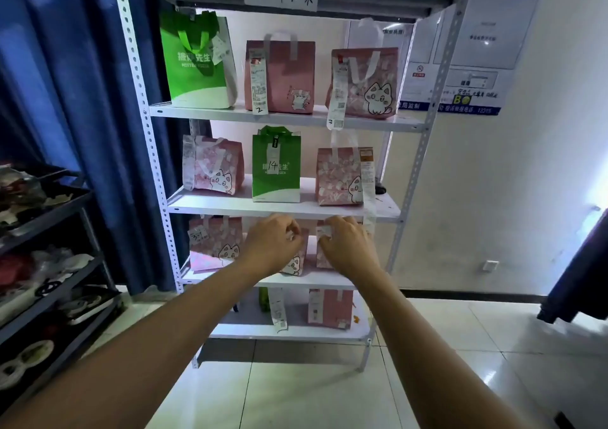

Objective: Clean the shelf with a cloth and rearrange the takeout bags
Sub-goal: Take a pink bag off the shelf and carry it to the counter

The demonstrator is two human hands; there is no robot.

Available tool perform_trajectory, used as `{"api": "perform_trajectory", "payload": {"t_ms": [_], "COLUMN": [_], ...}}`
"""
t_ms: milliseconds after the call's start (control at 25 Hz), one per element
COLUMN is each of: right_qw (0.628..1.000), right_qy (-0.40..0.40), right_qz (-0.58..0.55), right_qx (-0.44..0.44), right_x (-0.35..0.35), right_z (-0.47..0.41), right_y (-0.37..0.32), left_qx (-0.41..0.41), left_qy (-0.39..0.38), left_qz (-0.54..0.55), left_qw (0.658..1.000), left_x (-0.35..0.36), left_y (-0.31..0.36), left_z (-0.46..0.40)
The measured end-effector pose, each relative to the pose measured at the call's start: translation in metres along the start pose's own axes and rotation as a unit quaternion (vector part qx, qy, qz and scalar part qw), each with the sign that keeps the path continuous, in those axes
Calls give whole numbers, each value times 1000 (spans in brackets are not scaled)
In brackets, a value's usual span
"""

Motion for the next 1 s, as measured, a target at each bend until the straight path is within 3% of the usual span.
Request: {"api": "perform_trajectory", "payload": {"t_ms": [480, 1000], "right_qw": [997, 993], "right_qy": [-23, 1], "right_qz": [-56, -57], "right_qx": [52, 100], "right_x": [37, 26], "right_z": [-1, -146], "right_y": [102, 178], "left_qx": [-50, 4], "left_qy": [-61, -46], "left_qz": [43, 11], "left_qw": [996, 999], "left_x": [102, 125], "left_y": [-4, -37], "left_z": [-26, -205]}}
Point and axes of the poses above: each hand's wrist, its own z-axis away from the middle knuckle, its own x-axis out of the palm, y = z × x, the point moved 10 cm from there along -z, towards the middle knuckle, and after that the axes turned 15 degrees about -y, right-handed, at the moved point
